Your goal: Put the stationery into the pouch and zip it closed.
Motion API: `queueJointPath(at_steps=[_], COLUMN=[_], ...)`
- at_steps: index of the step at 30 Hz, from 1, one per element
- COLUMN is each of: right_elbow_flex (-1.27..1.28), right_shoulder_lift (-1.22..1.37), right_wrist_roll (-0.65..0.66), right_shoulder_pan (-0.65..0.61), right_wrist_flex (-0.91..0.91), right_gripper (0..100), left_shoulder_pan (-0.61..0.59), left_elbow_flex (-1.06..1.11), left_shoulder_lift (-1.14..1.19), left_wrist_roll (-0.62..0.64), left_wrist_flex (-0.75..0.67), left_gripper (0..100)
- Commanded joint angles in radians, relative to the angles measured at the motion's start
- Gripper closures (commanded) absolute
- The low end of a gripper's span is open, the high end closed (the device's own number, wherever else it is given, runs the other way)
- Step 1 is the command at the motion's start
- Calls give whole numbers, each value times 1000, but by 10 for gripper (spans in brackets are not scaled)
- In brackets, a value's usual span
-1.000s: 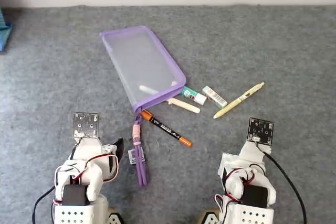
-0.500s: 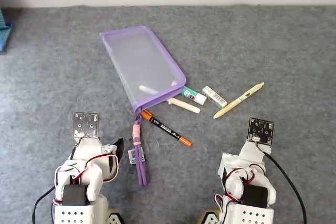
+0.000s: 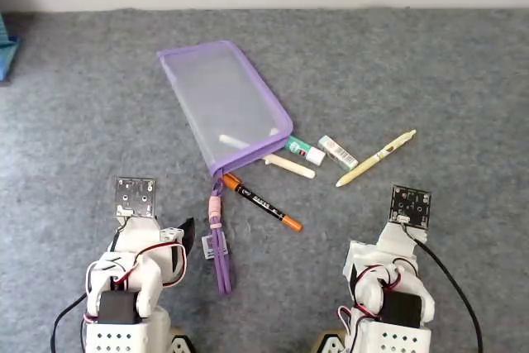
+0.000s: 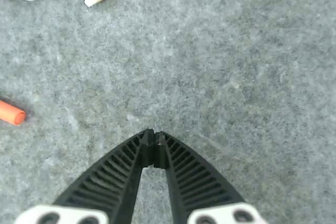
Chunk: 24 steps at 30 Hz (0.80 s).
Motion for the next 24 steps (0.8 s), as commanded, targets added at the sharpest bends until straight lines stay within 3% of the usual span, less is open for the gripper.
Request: queueJointPath(at_steps=[1,7,24], right_elbow_flex=[18,18,18], right_shoulder_lift=[-15,-15,-15], right_wrist_roll=[-6,-9,-5], right_shoulder_pan=[-7,-8,-24], right_wrist_flex=[2,-44,-668], right_gripper=[990,988,989], left_shoulder_pan=[-6,-6,-6], left_elbow_flex=[-19,-19,-19], left_shoulder_lift=[-8,-8,-8], left_wrist_roll=[-5,-5,-5], left_wrist_flex=[6,6,6], left_gripper=[770,770,770])
